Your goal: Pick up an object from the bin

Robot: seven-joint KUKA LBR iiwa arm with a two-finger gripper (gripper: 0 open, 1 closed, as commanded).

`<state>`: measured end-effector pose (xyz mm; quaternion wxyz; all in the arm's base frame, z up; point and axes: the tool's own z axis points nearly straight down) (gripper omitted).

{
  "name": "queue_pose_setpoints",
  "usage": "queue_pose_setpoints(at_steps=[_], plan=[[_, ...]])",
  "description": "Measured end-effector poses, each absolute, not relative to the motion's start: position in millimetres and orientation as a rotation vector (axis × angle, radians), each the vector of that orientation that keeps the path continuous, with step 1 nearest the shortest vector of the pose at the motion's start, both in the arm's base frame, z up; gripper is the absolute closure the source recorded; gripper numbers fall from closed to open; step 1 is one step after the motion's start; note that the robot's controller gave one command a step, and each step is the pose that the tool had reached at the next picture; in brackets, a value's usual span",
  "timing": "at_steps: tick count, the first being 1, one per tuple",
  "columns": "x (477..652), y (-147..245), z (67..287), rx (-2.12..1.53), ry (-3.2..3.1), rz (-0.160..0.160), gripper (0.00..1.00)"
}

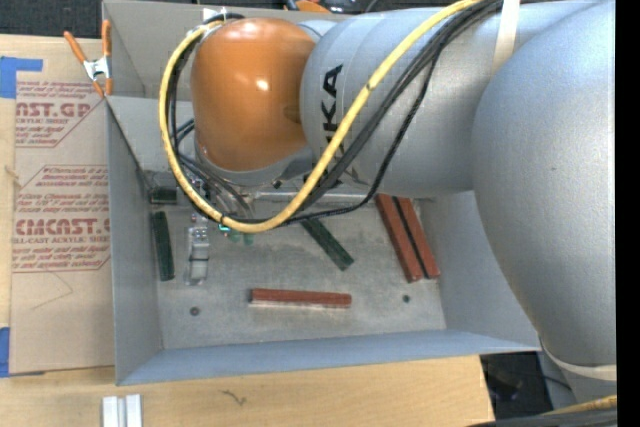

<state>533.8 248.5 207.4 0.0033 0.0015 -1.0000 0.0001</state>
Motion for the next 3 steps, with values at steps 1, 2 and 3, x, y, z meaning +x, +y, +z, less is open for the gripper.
queue_pose_setpoints(at_steps=[1,2,3], plan=[[549.2,206.1,85.4,0.249,-3.126,0.003,0.00],[483.6,150.3,71.7,0.501,-3.114,-0.003,0.00],[542.1,69.8,70.0,0.384,-3.123,0.007,0.00]])
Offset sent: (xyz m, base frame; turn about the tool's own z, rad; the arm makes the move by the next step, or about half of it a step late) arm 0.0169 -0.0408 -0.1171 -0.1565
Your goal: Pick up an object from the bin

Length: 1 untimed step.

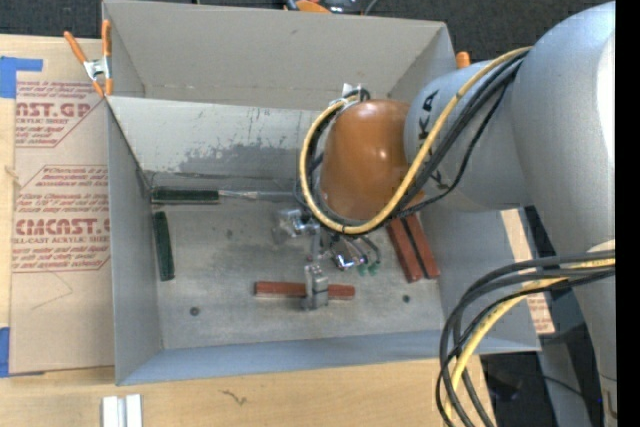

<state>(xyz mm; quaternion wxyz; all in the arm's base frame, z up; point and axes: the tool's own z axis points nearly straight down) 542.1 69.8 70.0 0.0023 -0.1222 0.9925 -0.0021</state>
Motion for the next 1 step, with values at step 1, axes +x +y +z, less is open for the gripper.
queue_pose_setpoints(at_steps=[1], plan=[[539.7,76.0,70.0,-0.396,3.115,0.002,1.00]])
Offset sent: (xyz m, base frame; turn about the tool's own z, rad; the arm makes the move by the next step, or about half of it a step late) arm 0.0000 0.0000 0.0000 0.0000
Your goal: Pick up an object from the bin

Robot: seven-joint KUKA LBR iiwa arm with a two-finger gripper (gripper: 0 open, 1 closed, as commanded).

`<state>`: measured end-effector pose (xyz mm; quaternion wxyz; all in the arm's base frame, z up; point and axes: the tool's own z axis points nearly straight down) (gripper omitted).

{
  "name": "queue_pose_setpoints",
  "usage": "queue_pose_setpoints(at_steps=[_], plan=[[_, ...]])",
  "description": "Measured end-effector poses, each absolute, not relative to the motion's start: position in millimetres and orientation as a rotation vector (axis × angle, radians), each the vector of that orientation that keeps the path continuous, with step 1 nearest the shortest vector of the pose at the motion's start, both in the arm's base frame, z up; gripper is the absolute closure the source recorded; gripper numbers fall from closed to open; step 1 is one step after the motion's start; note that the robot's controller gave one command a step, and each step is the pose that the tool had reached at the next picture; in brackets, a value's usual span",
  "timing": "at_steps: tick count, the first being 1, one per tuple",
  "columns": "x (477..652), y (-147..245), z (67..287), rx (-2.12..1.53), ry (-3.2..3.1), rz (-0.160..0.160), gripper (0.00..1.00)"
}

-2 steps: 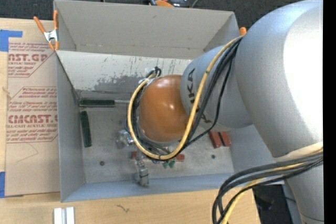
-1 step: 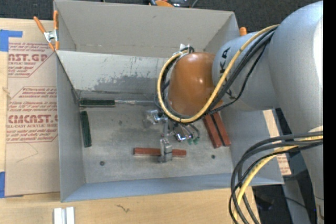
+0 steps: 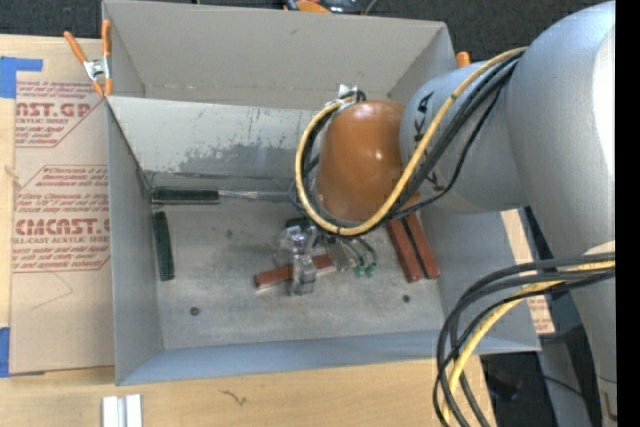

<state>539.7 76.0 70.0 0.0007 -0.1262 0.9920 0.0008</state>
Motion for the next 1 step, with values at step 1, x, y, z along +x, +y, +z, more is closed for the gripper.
queue_pose_setpoints(at_steps=[1], plan=[[527.6,71.1,210.2,-0.534,3.087,0.000,1.00]])
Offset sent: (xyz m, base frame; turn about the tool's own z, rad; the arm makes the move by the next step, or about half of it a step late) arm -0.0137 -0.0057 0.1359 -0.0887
